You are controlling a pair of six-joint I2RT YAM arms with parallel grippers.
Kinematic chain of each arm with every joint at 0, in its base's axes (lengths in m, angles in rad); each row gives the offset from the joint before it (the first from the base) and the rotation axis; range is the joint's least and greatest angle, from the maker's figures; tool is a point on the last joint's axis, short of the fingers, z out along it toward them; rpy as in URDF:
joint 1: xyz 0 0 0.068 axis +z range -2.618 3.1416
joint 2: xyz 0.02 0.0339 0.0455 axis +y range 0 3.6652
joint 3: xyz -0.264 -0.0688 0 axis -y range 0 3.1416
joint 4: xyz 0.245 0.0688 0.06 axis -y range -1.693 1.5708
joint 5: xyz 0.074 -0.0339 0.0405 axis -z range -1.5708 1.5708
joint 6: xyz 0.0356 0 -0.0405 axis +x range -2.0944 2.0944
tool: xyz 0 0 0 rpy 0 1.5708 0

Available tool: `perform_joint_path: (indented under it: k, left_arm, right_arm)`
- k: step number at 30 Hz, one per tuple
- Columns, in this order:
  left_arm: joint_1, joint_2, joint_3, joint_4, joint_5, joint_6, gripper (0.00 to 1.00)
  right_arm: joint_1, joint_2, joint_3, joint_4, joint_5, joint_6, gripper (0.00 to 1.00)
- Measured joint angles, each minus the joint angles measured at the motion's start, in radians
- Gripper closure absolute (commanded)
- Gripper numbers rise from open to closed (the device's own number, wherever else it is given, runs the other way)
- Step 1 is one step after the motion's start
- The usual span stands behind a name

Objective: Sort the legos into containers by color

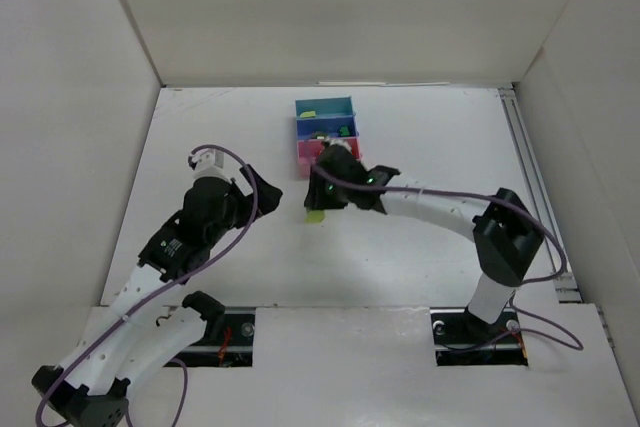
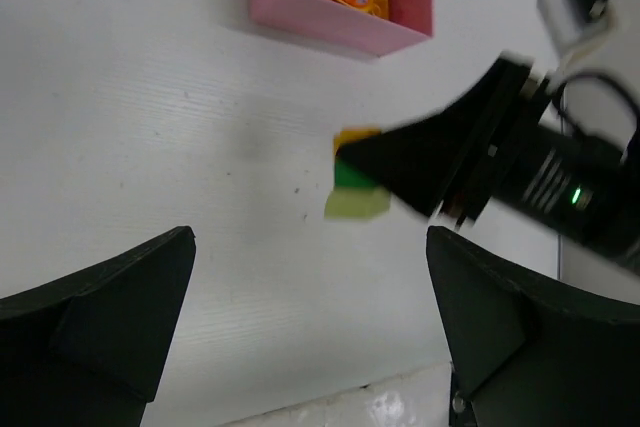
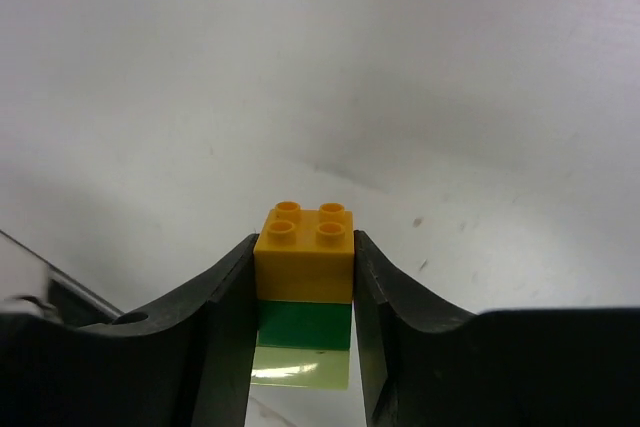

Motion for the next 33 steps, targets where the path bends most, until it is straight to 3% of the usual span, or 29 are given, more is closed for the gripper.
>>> perform_joint_path:
  k: [3,6,15,21,28,33]
  left_arm:
    - [-0.006,0.002,-0.058,0.100,0.104,0.032,0.00]
    - [-0.029,0.011,-0.097,0.182,0.153,0.049,0.00]
    - [-0.230,0.248,-0.107,0.431,0.056,0.065,0.00]
    - [-0.292,0.447,-0.047,0.414,-0.102,0.027,0.06]
    - [-0.344,0.327,-0.096,0.484,-0.260,-0.021,0.06]
    - [-0.346,0.289,-0.121,0.546,-0.309,-0.018,0.16]
  right_arm:
    - [-0.171,-0.020,-0.010,0.087,-0.138,0.007,0.85]
    - [-0.244,-0.004,0.013,0.089,-0.222,0.023,0.85]
    - [-0.223,0.029,0.141,0.086,-0.359,0.098,0.84]
    - [-0.222,0.034,0.156,0.087,-0.375,0.137,0.84]
    - [-0.220,0.032,0.127,0.090,-0.377,0.178,0.83]
    - [-0.213,0.032,0.118,0.096,-0.390,0.207,0.83]
